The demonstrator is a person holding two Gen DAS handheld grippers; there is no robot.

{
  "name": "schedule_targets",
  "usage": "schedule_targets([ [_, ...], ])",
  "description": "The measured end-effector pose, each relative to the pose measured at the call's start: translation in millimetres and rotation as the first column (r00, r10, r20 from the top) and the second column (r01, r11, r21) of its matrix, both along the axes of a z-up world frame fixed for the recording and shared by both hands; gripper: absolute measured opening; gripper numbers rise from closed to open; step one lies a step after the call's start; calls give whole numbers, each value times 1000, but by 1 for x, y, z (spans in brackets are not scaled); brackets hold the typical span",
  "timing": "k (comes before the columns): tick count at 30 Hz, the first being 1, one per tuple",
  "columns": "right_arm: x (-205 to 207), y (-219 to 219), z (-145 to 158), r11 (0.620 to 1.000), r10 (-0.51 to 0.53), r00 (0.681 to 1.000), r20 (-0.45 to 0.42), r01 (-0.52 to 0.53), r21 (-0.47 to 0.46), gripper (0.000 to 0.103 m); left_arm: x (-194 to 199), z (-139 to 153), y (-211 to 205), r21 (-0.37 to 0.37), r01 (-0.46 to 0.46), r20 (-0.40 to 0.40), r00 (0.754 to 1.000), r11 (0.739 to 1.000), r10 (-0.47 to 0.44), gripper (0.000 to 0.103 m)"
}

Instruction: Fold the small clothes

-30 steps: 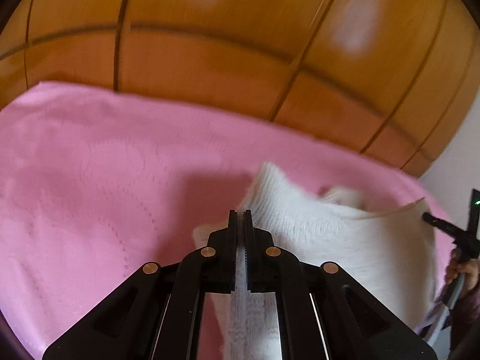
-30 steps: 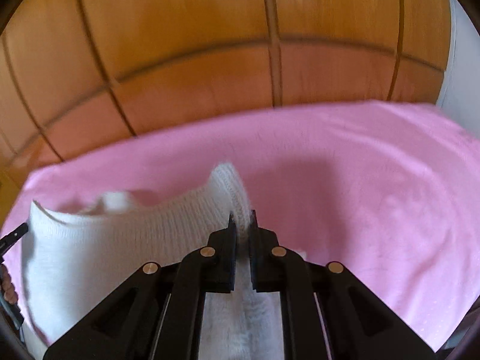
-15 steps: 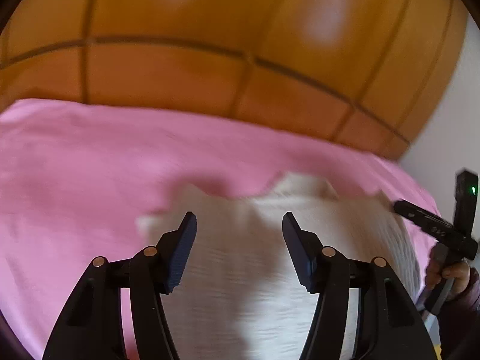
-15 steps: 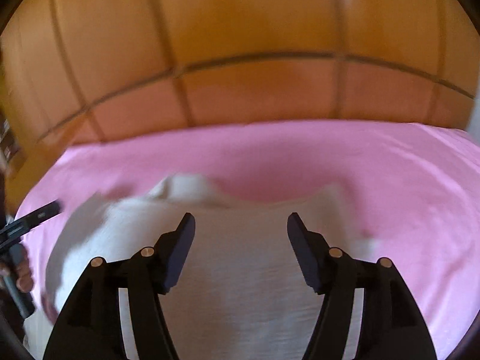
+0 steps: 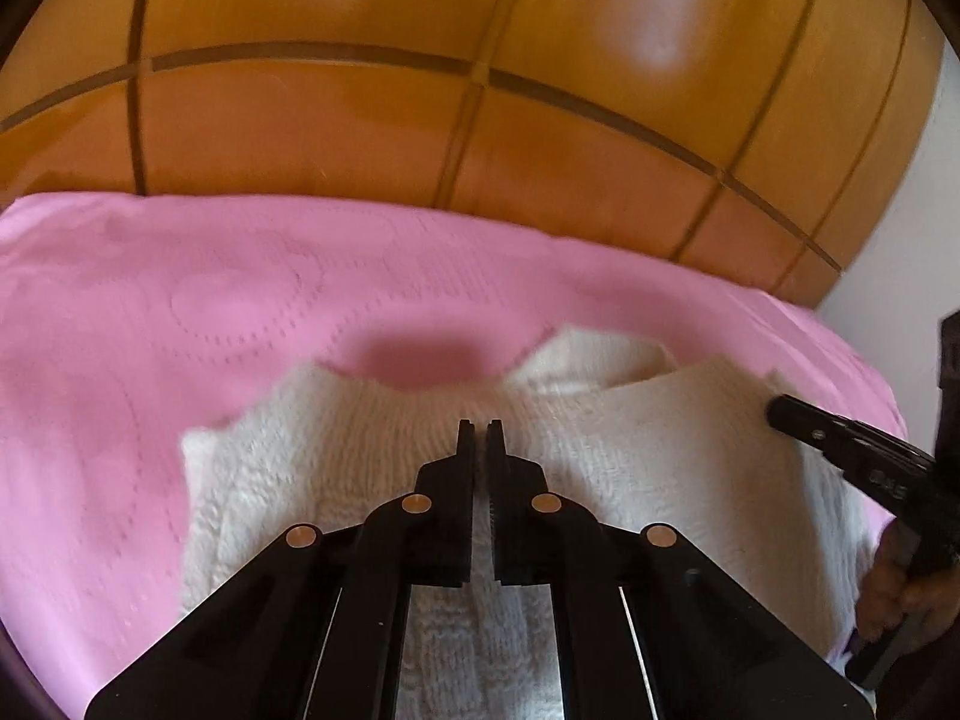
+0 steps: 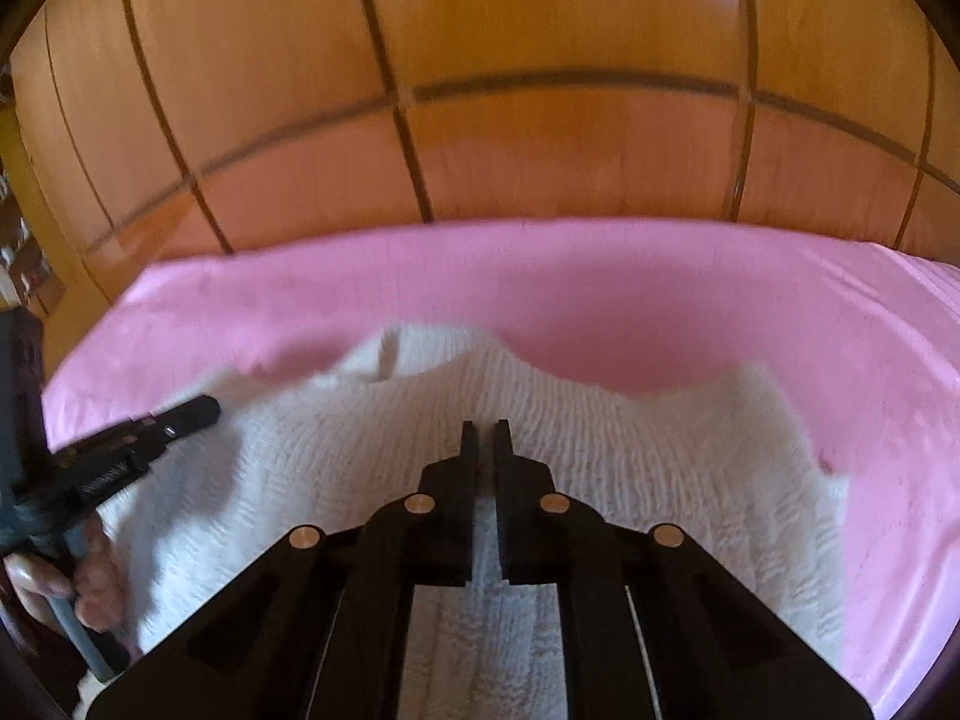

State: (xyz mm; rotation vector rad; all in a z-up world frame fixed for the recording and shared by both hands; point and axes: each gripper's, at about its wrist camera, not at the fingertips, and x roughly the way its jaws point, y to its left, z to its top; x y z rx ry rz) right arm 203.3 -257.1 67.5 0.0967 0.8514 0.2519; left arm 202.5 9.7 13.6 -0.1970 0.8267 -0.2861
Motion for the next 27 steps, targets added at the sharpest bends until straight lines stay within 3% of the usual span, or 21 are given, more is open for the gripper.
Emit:
schedule_targets([
  [3, 11, 7, -13, 999, -24, 999, -25, 23, -42, 5, 13, -12, -10, 75, -19, -10, 1000, 997, 20, 3],
  [5, 19, 11, -39, 995, -45, 994, -102, 36, -89, 5, 20, -34, -12, 159, -51, -57, 996, 986, 61, 0],
  [8, 17, 12, -50, 993, -68, 993, -92, 59, -105, 9, 20, -38, -8, 151, -67, -72, 994, 986, 78, 0],
  [9, 15, 12, -48, 992, -75, 993, -87, 66, -103, 15, 17, -32, -6, 149, -73, -70, 994, 986, 84, 0],
  [10, 13, 11, -46, 992, -79, 994, -80, 71, -103, 28, 13, -28, -6, 151, -71, -65, 995, 986, 82, 0],
  [11, 9, 7, -42, 992, -84, 994, -73, 76, -103, 35, 9, -24, -5, 157, -73, -55, 995, 985, 82, 8],
  [12, 4, 4, -37, 991, -93, 994, -56, 87, -100, 47, 3, -20, -5, 162, -77, -45, 995, 984, 85, 17],
  [13, -2, 0, -32, 992, -96, 994, -46, 91, -92, 59, -7, -16, -3, 160, -78, -32, 996, 984, 84, 41],
  [14, -9, -2, -26, 992, -98, 995, -31, 95, -83, 63, -17, -11, -1, 151, -79, -18, 996, 985, 82, 65],
  [15, -20, -6, -21, 992, -105, 994, -13, 104, -76, 68, -25, -8, 0, 137, -81, 1, 997, 987, 82, 72],
  [17, -30, -10, -17, 992, -106, 994, -5, 106, -67, 70, -46, -3, 4, 120, -94, 38, 995, 988, 90, 74],
  [22, -68, -33, -14, 995, -92, 996, -10, 92, -31, 80, -91, -8, 14, 108, -97, 43, 995, 989, 93, 74],
  [25, -86, -54, -21, 991, -121, 993, -16, 119, -64, 83, -104, -23, 18, 206, -100, 27, 995, 973, 97, 75],
  [27, -90, -77, -34, 982, -178, 983, -54, 173, -81, 83, -103, -33, 28, 191, -115, -16, 993, 975, 121, 76],
])
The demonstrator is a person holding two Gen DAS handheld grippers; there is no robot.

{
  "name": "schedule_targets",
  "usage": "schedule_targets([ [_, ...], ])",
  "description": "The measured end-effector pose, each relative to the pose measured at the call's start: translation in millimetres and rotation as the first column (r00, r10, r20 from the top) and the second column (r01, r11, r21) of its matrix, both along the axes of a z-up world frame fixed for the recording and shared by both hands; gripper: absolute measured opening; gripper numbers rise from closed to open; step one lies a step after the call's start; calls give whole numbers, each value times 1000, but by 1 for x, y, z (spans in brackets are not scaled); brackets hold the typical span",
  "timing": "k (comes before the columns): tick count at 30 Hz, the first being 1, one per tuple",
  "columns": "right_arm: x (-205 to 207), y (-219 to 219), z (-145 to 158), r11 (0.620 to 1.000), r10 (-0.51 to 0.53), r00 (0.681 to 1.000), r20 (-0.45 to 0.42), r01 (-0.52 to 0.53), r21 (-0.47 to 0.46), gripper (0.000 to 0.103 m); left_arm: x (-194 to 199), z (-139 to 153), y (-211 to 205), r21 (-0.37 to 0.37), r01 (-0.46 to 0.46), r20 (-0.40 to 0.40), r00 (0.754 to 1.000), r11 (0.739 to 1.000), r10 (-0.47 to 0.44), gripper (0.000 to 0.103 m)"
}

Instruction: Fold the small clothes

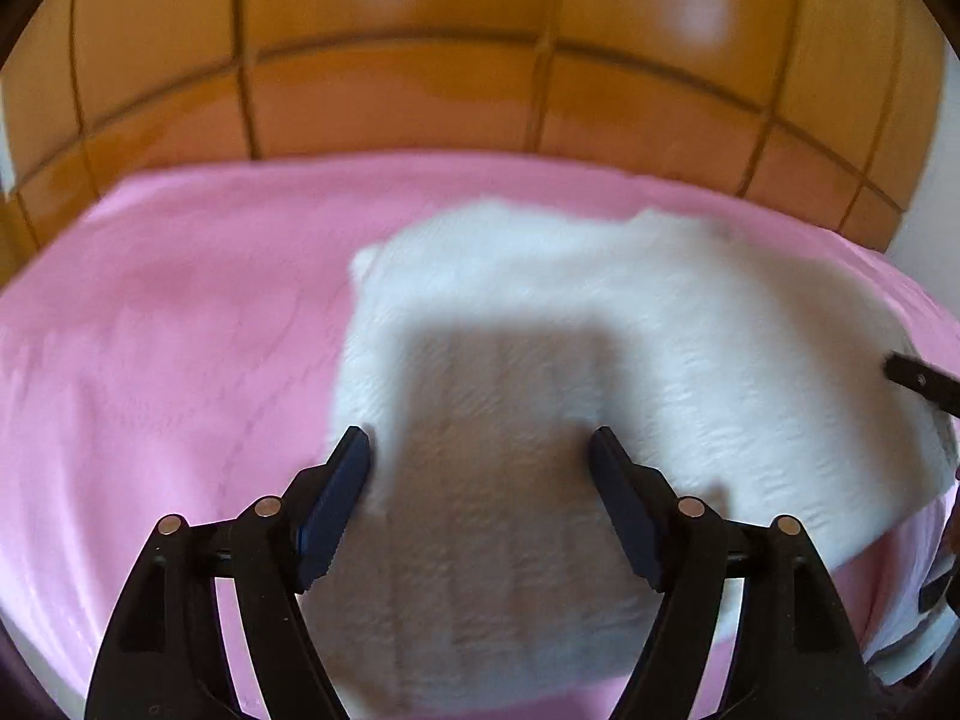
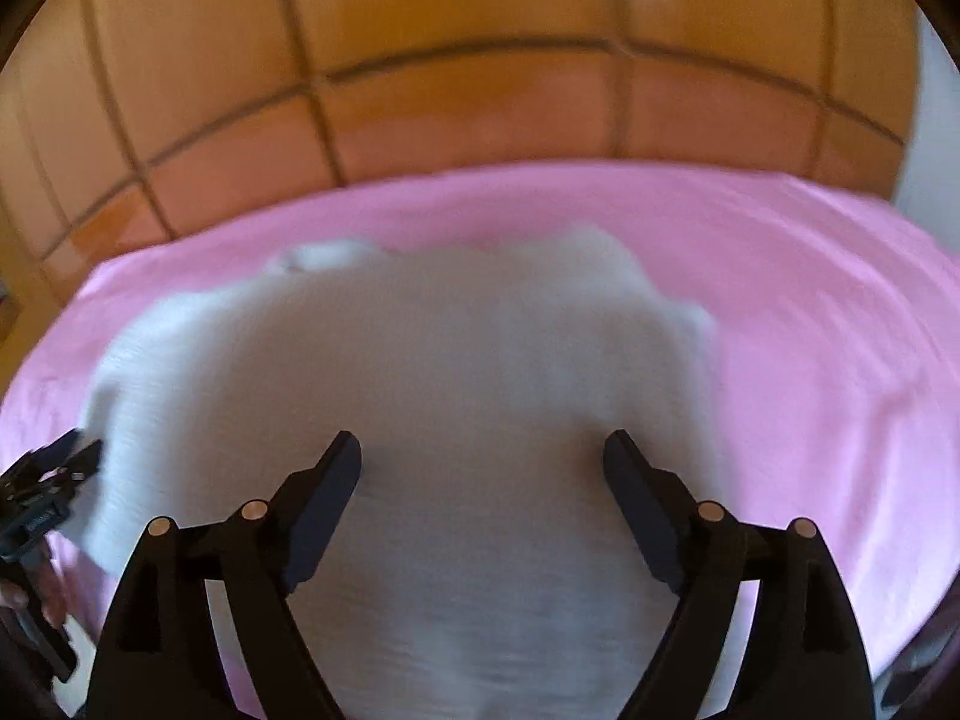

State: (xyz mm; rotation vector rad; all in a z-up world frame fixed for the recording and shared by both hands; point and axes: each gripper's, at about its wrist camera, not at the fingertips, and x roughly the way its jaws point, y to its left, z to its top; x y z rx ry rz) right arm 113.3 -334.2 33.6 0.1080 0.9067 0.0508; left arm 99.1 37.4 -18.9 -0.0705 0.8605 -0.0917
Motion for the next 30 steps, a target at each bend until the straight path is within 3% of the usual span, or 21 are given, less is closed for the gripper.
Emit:
schedule_targets([
  [3, -5, -21, -5, 998, -46, 999, -9, 47, 37, 83, -8, 12, 2, -18, -33, 14, 999, 999, 33, 76],
  [6, -19, -16, 14, 997, -58, 998, 37, 56, 61, 83, -25, 33, -13, -82, 27, 70, 997, 996, -21, 76],
  [11, -42, 21, 29, 995, 66, 995, 80, -71, 71, 87, -46, 31, -54, -77, 166, 61, 985, 983, -161, 76],
  [13, -52, 41, 21, 992, 127, 990, 66, -128, 9, 91, -50, 17, -73, -21, 199, 20, 980, 980, -198, 76],
  [15, -55, 48, 5, 989, 138, 990, 31, -136, -53, 92, -45, -1, -83, 33, 184, -24, 983, 982, -183, 76],
  [17, -51, 48, -21, 991, 101, 994, -40, -105, -88, 93, -45, 2, -82, 13, 165, -16, 986, 986, -165, 77],
  [18, -51, 45, -25, 993, 92, 995, -30, -94, -74, 94, -46, 5, -81, 1, 161, -12, 987, 987, -161, 77],
  [24, -51, 42, -20, 997, 76, 997, -9, -76, -32, 97, -56, 25, -75, -5, 132, 26, 991, 991, -131, 77],
  [30, -58, 13, 1, 1000, 7, 1000, 24, -7, 31, 97, -62, 27, -72, 7, 118, 29, 993, 993, -119, 77],
])
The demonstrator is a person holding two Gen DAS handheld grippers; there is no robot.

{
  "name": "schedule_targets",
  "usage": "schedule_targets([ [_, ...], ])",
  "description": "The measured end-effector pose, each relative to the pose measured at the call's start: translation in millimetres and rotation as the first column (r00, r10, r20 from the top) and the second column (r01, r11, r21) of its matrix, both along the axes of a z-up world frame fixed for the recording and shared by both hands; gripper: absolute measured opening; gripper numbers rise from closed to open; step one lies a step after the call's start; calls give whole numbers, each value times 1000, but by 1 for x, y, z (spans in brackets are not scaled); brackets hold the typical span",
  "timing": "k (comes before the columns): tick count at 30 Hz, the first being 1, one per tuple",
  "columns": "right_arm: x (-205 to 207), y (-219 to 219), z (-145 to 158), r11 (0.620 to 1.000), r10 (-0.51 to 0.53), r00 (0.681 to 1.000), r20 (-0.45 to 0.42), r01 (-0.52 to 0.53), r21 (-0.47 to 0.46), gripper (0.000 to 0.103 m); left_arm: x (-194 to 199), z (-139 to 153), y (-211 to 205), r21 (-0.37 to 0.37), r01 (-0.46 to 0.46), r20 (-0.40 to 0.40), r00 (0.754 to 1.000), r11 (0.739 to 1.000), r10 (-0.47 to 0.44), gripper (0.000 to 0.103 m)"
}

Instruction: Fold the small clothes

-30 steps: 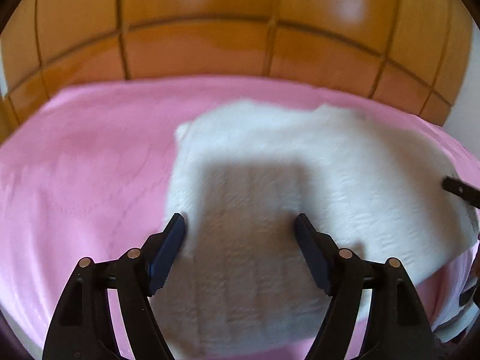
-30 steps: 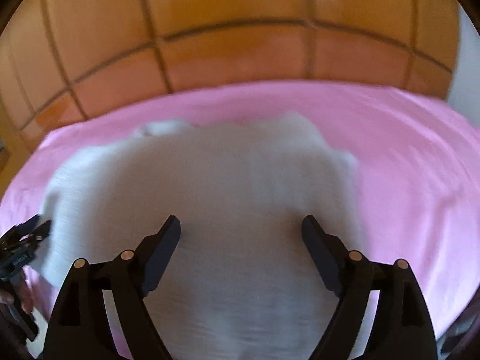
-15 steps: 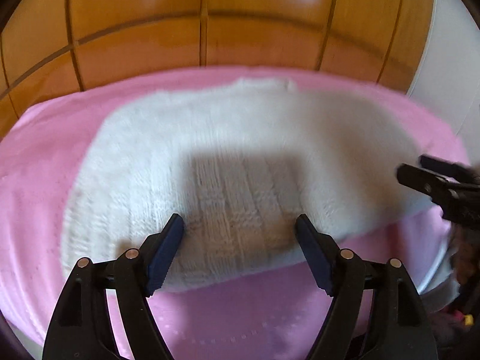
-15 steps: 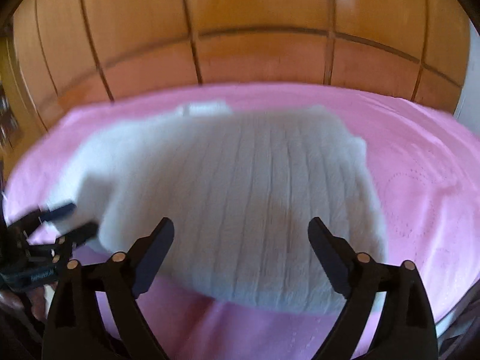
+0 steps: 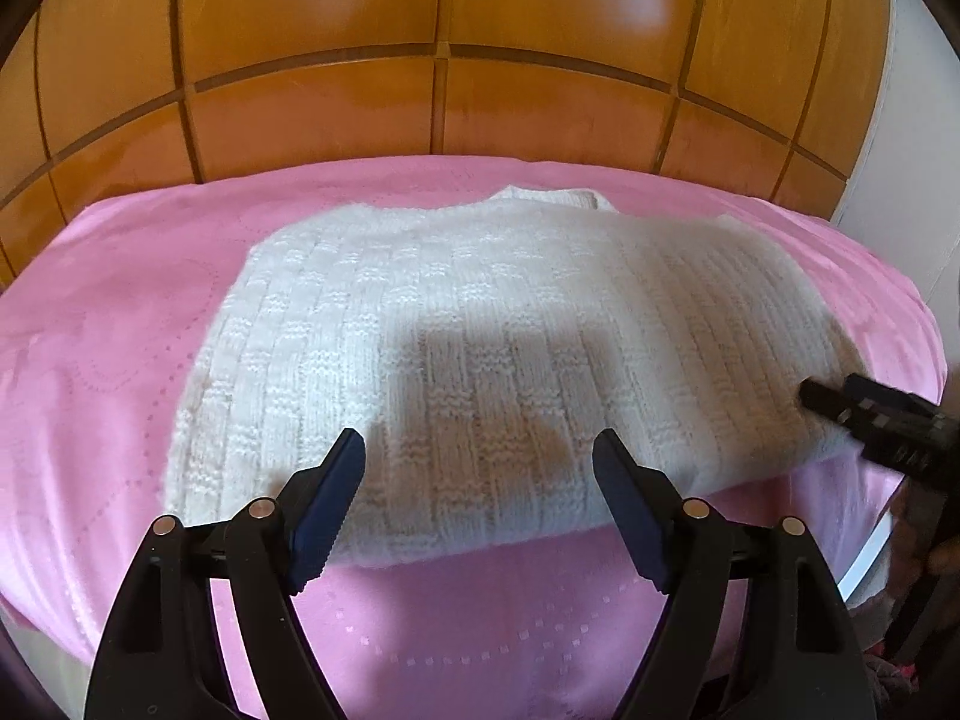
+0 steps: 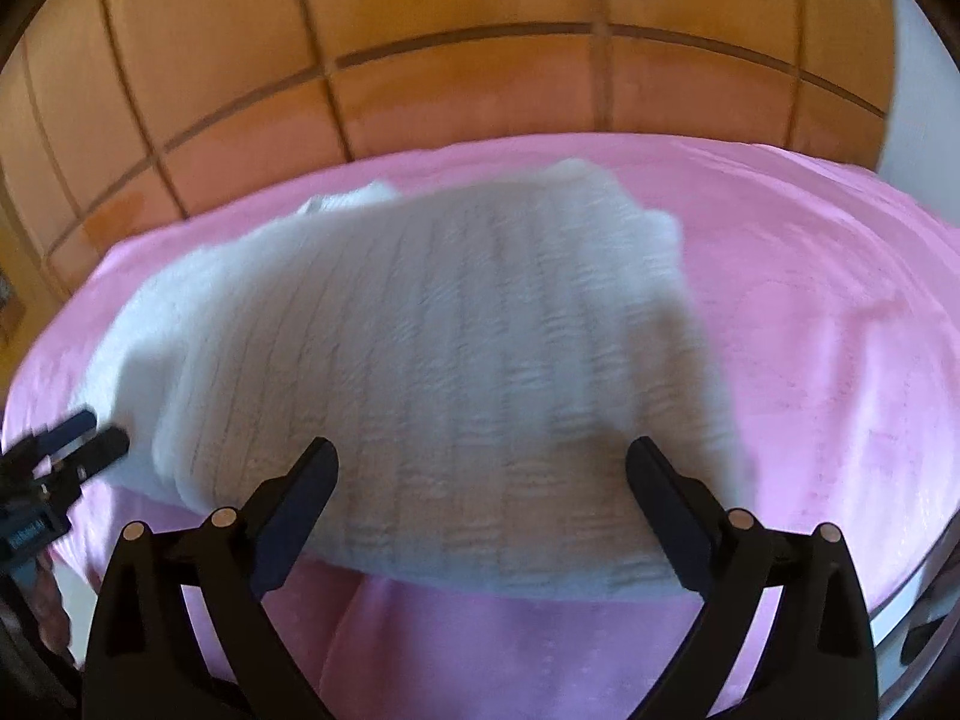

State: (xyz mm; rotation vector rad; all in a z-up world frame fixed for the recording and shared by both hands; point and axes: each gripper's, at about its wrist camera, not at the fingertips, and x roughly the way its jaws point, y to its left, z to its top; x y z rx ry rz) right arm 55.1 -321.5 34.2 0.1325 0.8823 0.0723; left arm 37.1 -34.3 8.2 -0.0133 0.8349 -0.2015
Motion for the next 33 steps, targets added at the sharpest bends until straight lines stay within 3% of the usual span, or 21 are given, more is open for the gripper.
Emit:
schedule_targets([
  [5, 4, -47, 11, 989, -120, 993, 11, 118, 86, 99, 1, 2, -1, 7, 1, 0, 1000, 1000, -1, 77],
  [10, 15, -89, -4, 957, -203, 978, -50, 209, 202, 99, 5, 0, -1, 14, -3, -13, 1000, 1000, 3, 77],
  [13, 15, -101, -17, 944, -202, 975, -94, 220, 248, 99, 8, -2, -3, 30, -5, -19, 1000, 1000, 5, 77],
  [21, 6, -103, -20, 947, -168, 983, -70, 181, 264, 101, 14, -7, -13, 62, -5, -26, 1000, 998, 6, 77],
  [28, 3, -105, -9, 941, -222, 974, -32, 223, 254, 99, 23, -2, 0, 45, -28, -11, 1000, 999, 28, 77],
  [33, 6, -92, 16, 959, -169, 985, 42, 154, 239, 71, 35, 6, 33, 9, -100, 21, 995, 995, 100, 77],
])
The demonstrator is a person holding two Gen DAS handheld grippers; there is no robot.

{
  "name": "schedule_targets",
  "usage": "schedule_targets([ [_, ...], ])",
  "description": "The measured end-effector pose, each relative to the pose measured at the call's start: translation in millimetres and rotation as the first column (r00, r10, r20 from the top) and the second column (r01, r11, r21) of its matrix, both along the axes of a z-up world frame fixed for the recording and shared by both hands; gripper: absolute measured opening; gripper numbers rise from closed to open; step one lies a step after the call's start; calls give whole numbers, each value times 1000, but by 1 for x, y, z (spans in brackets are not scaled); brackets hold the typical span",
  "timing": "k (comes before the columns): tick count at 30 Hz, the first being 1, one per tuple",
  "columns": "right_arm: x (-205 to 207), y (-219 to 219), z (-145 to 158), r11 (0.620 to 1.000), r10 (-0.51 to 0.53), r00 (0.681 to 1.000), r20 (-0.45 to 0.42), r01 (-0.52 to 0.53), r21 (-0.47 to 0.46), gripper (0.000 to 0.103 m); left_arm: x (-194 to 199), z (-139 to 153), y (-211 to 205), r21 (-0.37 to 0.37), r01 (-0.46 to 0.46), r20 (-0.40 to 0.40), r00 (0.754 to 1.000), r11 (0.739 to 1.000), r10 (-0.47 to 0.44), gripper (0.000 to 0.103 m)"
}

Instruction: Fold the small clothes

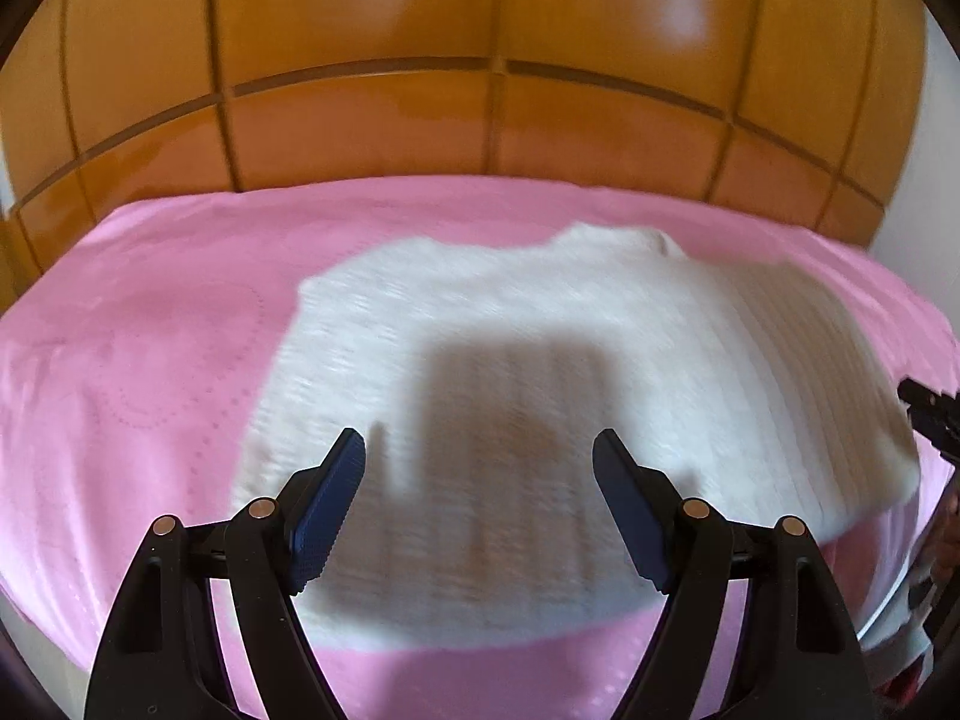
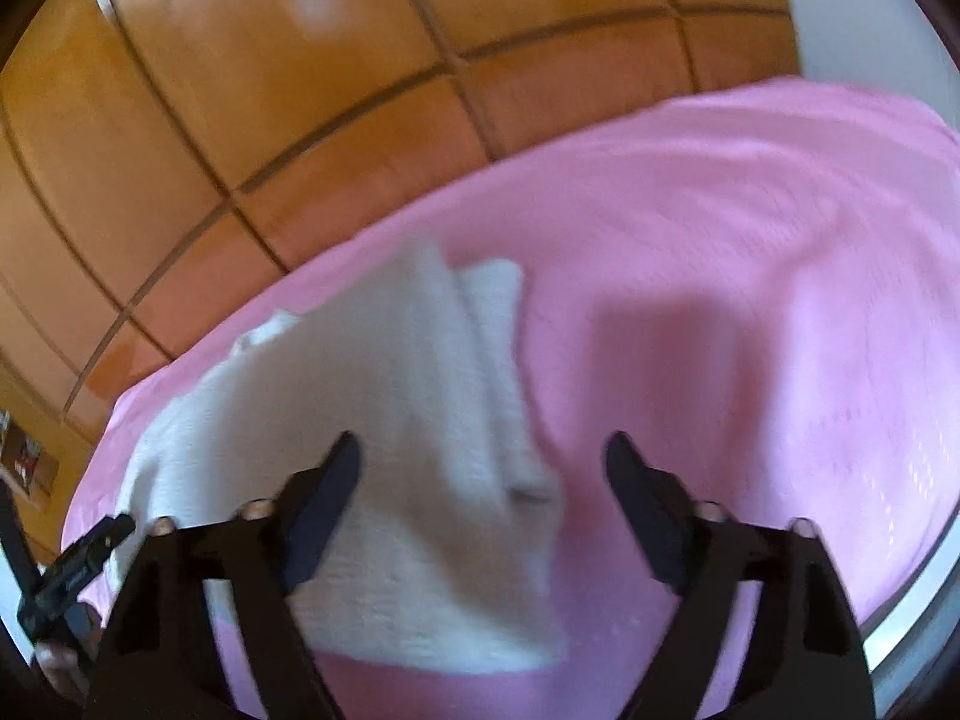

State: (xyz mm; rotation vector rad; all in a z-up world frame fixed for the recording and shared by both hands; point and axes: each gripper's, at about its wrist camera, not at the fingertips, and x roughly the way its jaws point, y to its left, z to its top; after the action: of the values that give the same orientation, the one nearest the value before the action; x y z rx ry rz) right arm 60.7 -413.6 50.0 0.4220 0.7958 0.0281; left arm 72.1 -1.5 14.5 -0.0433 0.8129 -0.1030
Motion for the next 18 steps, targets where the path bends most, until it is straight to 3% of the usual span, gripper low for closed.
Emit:
schedule_targets([
  [4, 18, 24, 7, 996, 82, 997, 1, -81, -44, 71, 15, -6, 27, -11, -81, -21, 997, 997, 81, 77],
  [8, 53, 30, -15, 995, 69, 994, -84, -74, -68, 71, 34, -24, 44, -14, -121, -84, 989, 993, 120, 77],
  [10, 66, 27, -25, 994, 35, 993, -111, -46, -94, 88, 39, -30, 50, -29, -143, -99, 985, 989, 140, 78],
  [11, 69, 25, -27, 995, 20, 992, -123, -32, -95, 88, 41, -29, 53, -49, -150, -108, 984, 987, 144, 78],
  [13, 66, 19, -26, 998, 31, 992, -125, -38, -55, 89, 36, -22, 54, -66, -165, -89, 983, 984, 159, 78],
  [18, 37, 12, -29, 994, 100, 986, -136, -105, -30, 92, 16, -6, 36, -5, -105, -6, 994, 994, 105, 78],
])
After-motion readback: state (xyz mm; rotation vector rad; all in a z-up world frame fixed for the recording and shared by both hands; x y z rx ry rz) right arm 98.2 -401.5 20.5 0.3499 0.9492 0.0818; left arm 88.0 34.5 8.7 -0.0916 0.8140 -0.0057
